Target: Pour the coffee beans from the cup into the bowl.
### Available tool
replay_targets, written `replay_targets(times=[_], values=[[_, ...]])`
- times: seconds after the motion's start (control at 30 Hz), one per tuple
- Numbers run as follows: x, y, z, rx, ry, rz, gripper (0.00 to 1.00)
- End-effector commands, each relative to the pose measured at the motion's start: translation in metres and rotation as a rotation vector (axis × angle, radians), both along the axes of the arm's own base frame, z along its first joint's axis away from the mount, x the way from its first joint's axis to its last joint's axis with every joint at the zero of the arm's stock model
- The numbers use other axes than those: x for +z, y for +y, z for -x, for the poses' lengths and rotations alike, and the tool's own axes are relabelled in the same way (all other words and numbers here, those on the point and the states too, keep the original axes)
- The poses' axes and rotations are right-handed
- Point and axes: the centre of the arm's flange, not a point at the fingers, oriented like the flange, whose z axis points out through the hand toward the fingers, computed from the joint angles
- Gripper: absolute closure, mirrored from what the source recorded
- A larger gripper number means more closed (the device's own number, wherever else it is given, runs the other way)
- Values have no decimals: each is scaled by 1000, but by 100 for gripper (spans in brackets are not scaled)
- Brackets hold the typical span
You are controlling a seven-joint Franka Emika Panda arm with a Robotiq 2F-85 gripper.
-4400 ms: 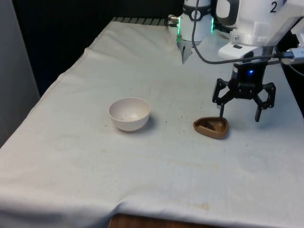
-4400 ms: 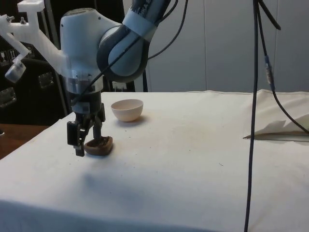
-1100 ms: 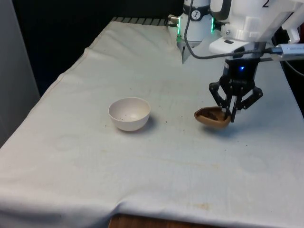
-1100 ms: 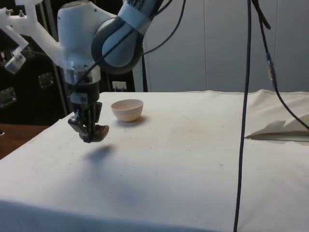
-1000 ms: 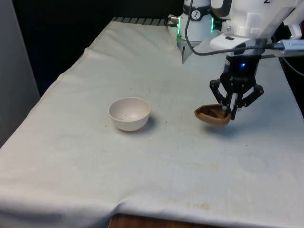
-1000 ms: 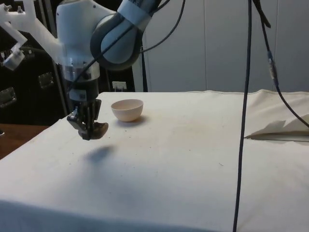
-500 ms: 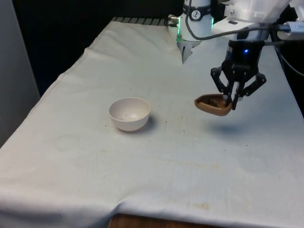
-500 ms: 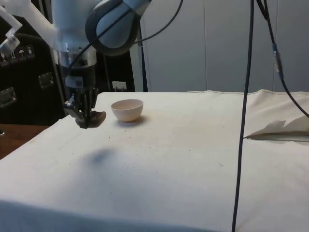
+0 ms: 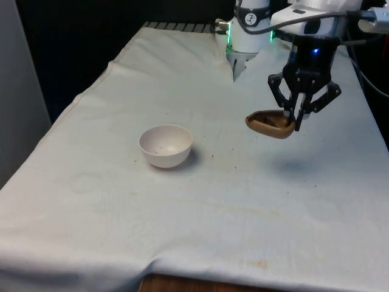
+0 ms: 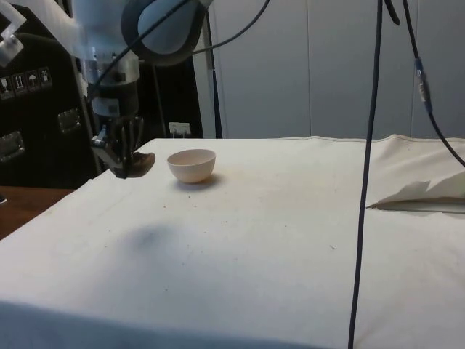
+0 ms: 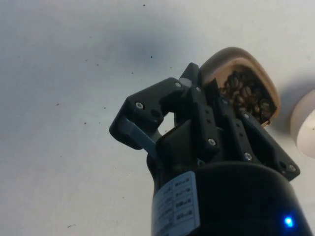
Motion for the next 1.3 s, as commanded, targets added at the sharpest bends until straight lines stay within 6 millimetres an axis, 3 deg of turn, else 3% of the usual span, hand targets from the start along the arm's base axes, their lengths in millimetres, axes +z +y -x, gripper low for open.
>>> replay_targets(times=[0.0, 1.27], values=[[3, -2, -1, 1, 2, 5, 99], [34, -60, -10, -16, -34, 31, 99]])
